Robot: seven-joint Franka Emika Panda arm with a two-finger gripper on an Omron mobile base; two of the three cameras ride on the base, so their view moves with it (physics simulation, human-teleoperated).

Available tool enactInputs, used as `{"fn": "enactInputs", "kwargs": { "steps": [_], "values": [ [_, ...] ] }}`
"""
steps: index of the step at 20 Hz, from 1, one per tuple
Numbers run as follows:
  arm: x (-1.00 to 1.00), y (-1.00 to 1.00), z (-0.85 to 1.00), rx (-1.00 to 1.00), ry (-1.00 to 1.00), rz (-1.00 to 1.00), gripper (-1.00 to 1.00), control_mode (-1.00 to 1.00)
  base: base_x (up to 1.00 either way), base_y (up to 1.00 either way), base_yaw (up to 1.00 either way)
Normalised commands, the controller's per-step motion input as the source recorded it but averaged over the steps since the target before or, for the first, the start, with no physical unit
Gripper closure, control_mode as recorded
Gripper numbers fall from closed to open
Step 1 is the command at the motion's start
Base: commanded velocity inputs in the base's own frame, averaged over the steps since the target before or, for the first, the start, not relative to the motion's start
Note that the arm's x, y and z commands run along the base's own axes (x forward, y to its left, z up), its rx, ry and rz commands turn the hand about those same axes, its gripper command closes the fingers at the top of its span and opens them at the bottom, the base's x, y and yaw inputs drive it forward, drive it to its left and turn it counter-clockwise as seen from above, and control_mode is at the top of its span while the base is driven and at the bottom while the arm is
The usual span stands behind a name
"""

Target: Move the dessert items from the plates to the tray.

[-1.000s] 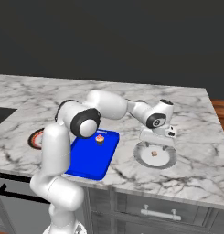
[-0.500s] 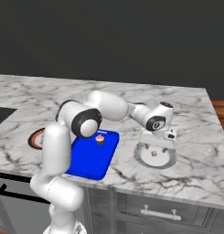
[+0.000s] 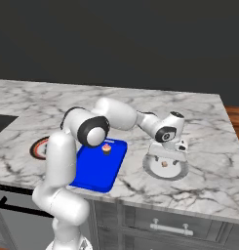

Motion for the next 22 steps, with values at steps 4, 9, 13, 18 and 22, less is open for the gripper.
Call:
{"fn": "enactInputs", "kwargs": {
  "steps": [4, 9, 13, 18, 22],
  "values": [
    [0.04, 0.00, 0.00, 0.00, 0.00, 0.00, -1.00, -1.00, 0.00, 0.00, 0.00],
    [0.05, 0.00, 0.00, 0.00, 0.00, 0.00, -1.00, -1.00, 0.00, 0.00, 0.00],
    [0.00, 0.00, -0.02, 0.00, 0.00, 0.00, -1.00, -1.00, 0.00, 0.00, 0.00],
    [0.00, 0.00, -0.11, 0.00, 0.00, 0.00, -1.00, -1.00, 0.00, 0.00, 0.00],
    [0.00, 0.00, -0.06, 0.00, 0.00, 0.00, -1.00, -1.00, 0.00, 0.00, 0.00]
  ]
}}
